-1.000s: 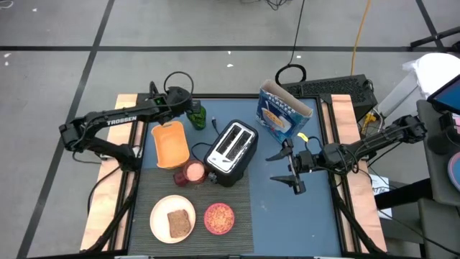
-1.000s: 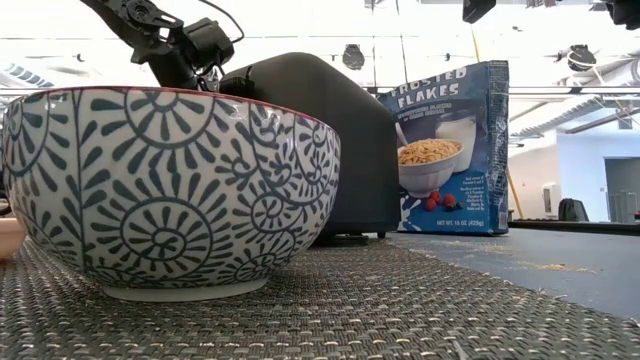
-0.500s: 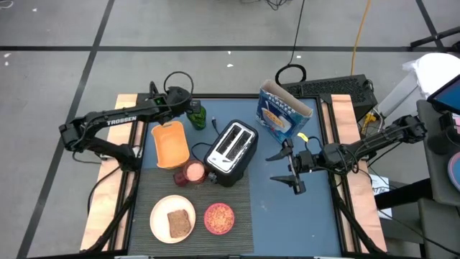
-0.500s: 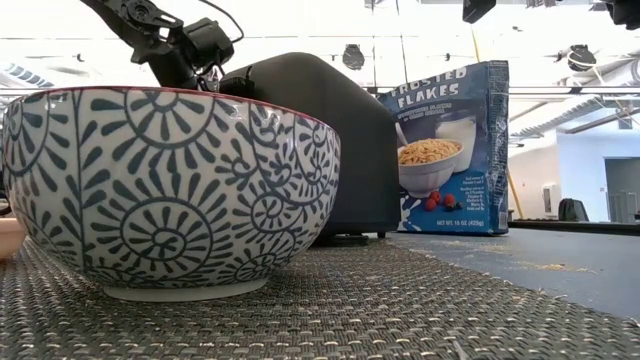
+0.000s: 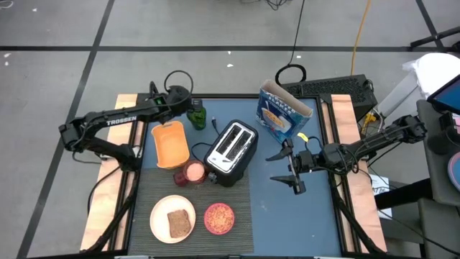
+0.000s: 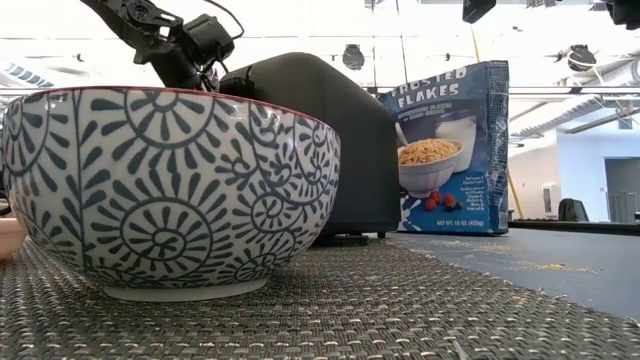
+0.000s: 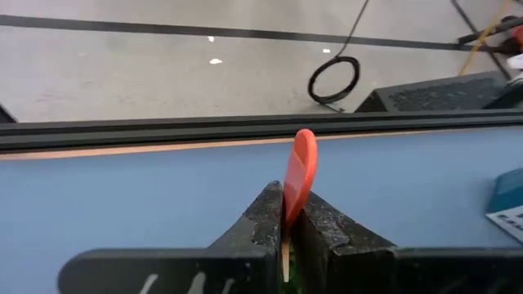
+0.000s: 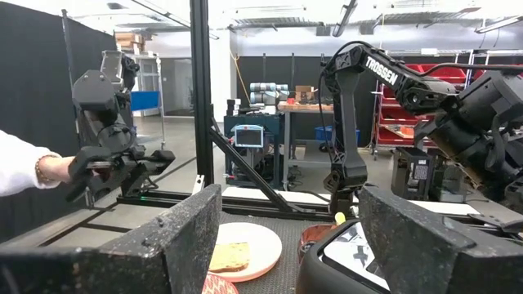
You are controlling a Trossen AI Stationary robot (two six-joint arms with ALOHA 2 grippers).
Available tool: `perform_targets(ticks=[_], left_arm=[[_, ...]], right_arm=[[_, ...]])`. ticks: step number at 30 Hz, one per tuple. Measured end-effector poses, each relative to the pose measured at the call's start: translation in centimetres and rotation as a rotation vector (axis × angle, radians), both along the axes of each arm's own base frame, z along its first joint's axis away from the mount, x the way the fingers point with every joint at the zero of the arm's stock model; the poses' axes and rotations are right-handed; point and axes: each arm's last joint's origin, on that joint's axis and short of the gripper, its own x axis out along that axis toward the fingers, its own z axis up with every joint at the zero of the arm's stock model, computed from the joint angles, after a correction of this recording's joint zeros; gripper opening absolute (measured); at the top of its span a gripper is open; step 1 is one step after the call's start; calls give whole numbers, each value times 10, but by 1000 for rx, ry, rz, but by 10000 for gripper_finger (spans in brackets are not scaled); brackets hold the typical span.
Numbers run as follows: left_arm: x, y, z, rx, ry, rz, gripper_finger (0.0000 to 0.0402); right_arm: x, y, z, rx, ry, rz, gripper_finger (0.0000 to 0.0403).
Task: Arrange a breakfast setting
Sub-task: Put the orange fork to the gray tablemat to the right of the red bowl
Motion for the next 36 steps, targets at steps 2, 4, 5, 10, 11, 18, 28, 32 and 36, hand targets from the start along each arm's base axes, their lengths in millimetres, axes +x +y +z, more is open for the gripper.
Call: perform_targets(ticks=[2, 4, 5, 10, 11, 18, 28, 32, 36], left_arm=[[1, 0, 1, 1, -18, -13, 19], [2, 1, 2, 2, -34, -20, 19], [2, 1, 2, 3, -38, -21, 19], [-2, -2, 11, 21, -67, -24, 19], [-4, -3, 14, 29, -76, -26, 19], [-19, -12, 40, 93, -169, -30, 19], [-45, -31, 76, 177, -332, -31, 19], [-51, -40, 86, 202, -389, -51, 19], [-50, -47, 95, 231, -460, -81, 19]], right_arm=[[0, 0, 0, 0, 0, 0, 279], [0, 0, 0, 0, 0, 0, 279], [0, 0, 0, 0, 0, 0, 279], [0, 0, 0, 0, 0, 1, 279], [0, 0, 0, 0, 0, 0, 279], [0, 0, 0, 0, 0, 0, 279], [0, -1, 0, 7, 2, -43, 279], [0, -5, 0, 57, 10, -157, 279], [0, -7, 0, 106, 15, -222, 279]])
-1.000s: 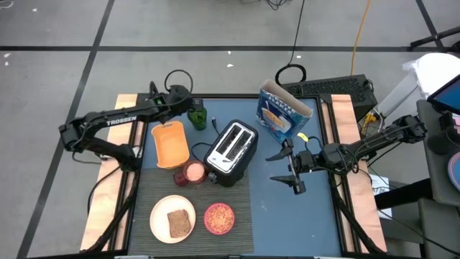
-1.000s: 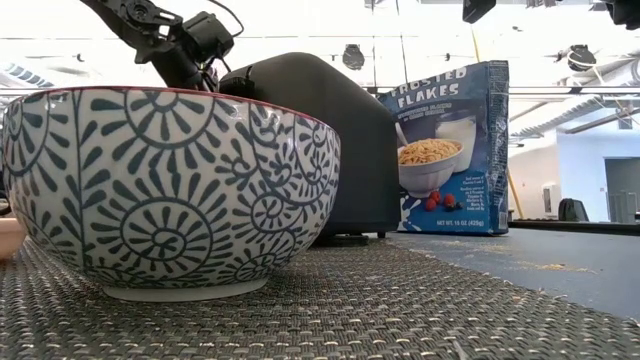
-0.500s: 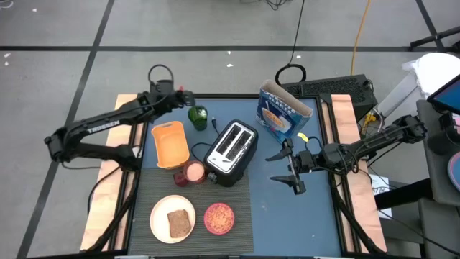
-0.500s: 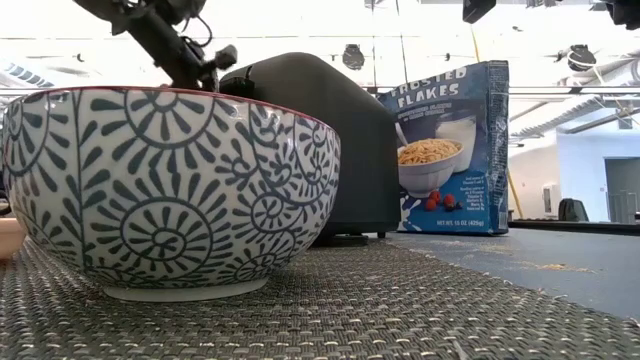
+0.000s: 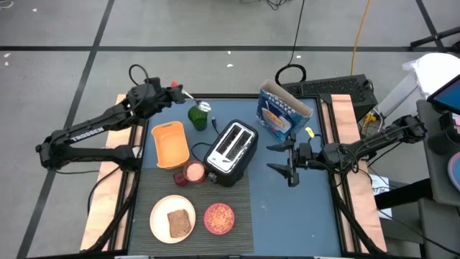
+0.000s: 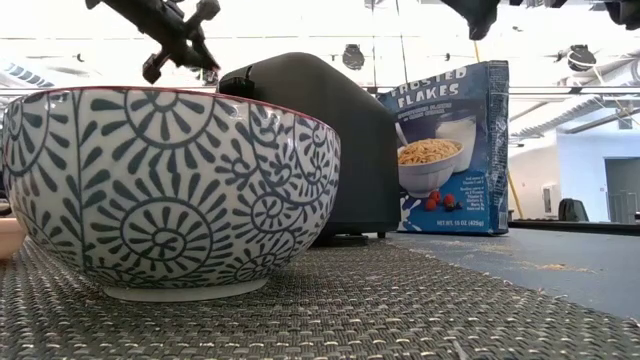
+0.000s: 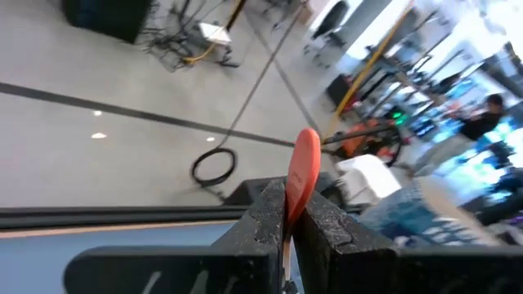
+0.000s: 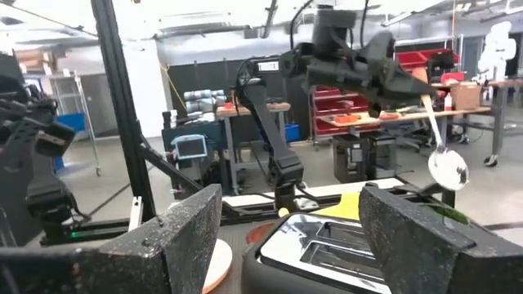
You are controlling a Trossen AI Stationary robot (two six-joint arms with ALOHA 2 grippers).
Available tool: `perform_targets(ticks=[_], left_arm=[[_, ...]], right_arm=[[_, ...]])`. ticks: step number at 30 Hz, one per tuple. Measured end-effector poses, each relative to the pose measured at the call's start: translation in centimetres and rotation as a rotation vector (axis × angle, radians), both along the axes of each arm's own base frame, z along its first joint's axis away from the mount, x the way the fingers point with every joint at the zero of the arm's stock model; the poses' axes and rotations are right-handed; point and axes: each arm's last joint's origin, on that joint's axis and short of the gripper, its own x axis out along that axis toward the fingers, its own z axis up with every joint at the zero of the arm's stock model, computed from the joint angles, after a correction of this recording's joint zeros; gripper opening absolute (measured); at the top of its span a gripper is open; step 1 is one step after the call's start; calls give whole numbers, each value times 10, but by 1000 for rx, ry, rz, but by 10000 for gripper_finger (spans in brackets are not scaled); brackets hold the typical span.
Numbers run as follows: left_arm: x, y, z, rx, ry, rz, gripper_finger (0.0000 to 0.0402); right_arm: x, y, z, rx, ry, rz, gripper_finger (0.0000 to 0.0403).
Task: Arrange a breakfast setting
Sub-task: Put the orange fork to the gray tablemat to the right of the red bowl
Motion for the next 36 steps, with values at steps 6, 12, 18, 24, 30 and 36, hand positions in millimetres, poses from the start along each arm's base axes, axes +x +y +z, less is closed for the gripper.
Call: perform_targets(ticks=[6, 12, 18, 24, 30, 36], left_arm=[[9, -9, 12, 54, -126, -60, 19], [17, -20, 22, 104, -215, -124, 19], [21, -30, 30, 140, -287, -178, 19], [27, -40, 36, 176, -356, -229, 19], [43, -48, 36, 199, -394, -279, 19], [64, -55, 29, 202, -429, -326, 19]], right_arm=[[1, -4, 0, 73, -6, -7, 279], [7, -10, -2, 150, -20, -31, 279], [22, -12, -8, 175, -75, -51, 279], [37, -16, -14, 198, -172, -74, 279], [47, -21, -22, 236, -237, -92, 279], [52, -32, -27, 336, -262, -111, 279]])
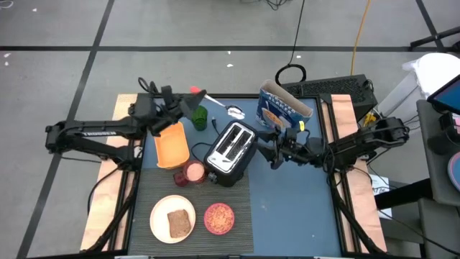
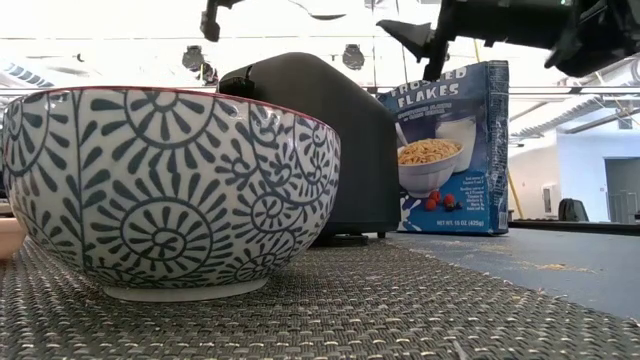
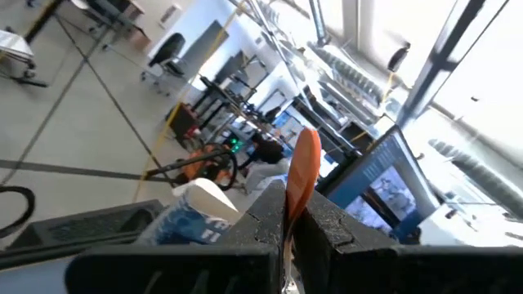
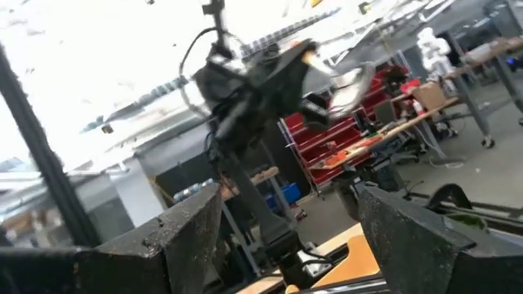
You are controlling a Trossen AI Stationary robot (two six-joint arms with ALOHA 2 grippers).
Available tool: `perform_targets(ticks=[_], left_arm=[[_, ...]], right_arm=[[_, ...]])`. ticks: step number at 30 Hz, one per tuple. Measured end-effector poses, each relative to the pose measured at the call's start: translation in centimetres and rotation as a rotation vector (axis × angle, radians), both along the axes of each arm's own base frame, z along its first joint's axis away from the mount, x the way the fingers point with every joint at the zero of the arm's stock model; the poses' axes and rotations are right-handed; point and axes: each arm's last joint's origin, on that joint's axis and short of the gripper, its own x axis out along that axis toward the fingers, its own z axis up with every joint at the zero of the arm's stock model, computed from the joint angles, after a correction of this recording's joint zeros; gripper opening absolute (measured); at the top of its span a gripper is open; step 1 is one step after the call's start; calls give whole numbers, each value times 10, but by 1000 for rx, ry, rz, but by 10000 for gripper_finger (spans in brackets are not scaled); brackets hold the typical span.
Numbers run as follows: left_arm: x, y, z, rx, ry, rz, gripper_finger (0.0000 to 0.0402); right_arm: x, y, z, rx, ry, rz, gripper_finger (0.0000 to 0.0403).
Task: Arrange a breakfast setting
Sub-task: Put the orange fork to the gray tablemat to the right of the red bowl
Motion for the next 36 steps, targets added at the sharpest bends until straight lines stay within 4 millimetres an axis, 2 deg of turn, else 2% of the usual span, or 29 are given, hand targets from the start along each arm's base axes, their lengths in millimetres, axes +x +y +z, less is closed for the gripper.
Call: perform_targets(ticks=[6, 13, 21, 25, 30, 36], left_arm=[[16, -7, -6, 6, -27, -35, 19], [33, -11, -10, 29, -115, -45, 19], [57, -16, -25, 35, -210, -38, 19], [65, -18, -33, 33, -226, -41, 19], [68, -19, -36, 31, -213, -46, 19], [69, -22, -36, 60, -192, -46, 19]], right_arm=[[1, -9, -1, 80, -20, -7, 279], [5, -9, 2, 91, -25, -2, 279], [24, -7, 7, 65, -27, -13, 279], [37, -6, 17, 24, -48, -32, 279], [46, -5, 29, -24, -73, -54, 279], [45, -10, 36, -36, -125, -78, 279]])
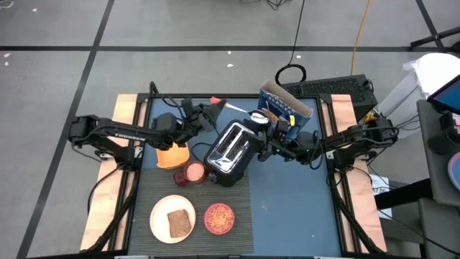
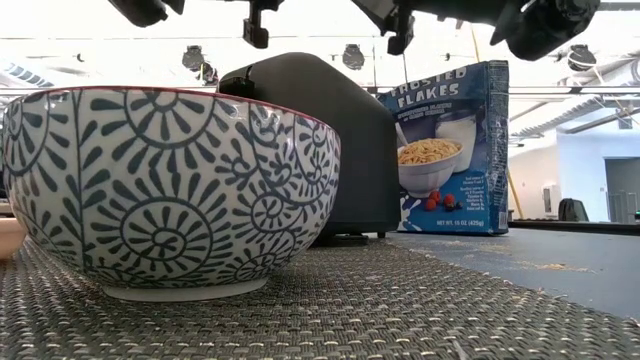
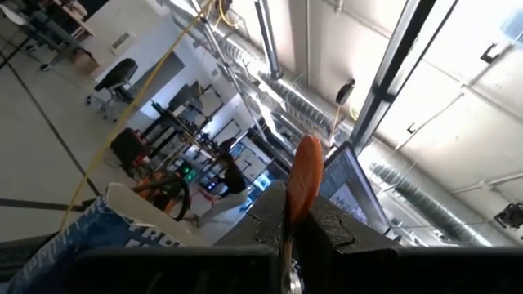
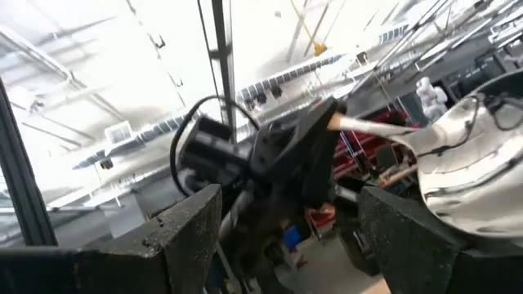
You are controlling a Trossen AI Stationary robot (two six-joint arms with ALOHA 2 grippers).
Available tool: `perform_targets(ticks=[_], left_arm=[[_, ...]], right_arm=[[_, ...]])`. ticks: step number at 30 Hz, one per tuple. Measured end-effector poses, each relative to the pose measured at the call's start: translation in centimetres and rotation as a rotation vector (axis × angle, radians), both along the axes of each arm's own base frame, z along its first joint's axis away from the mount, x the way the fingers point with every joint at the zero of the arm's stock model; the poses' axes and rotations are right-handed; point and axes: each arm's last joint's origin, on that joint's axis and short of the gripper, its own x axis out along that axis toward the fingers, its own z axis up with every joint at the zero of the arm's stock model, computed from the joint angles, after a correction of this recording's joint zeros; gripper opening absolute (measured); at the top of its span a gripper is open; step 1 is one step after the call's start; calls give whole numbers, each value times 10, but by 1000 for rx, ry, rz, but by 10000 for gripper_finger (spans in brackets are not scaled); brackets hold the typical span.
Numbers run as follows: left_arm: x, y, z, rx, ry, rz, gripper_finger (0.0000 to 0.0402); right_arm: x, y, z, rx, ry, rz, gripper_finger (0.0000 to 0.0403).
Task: Arrange a breakfast setting
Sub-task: Put the orange fork to the gray tablemat to the right of the red bowl
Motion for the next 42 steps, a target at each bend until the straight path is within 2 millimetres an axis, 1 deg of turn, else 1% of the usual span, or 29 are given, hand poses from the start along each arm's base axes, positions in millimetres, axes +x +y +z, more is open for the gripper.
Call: perform_targets(ticks=[6, 18, 24, 32, 36, 39, 42], left_arm=[[0, -4, 0, 15, 13, -4, 19], [1, -6, -1, 42, 31, -4, 19], [1, -10, 0, 59, 38, -4, 19], [1, -20, -1, 81, 58, -25, 19], [3, -21, -5, 79, 99, -38, 19], [4, -21, -6, 72, 114, -42, 19], [5, -21, -9, 72, 147, -43, 19]], right_arm=[[-1, -8, 2, 9, -30, -24, 279], [-1, -21, 2, 85, -60, -27, 279], [-2, -28, 3, 117, -75, -30, 279], [-2, -31, 3, 138, -92, -28, 279], [-3, -31, 4, 137, -100, -28, 278], [-3, -31, 4, 137, -100, -29, 267], [-3, -31, 4, 136, -104, -29, 245]])
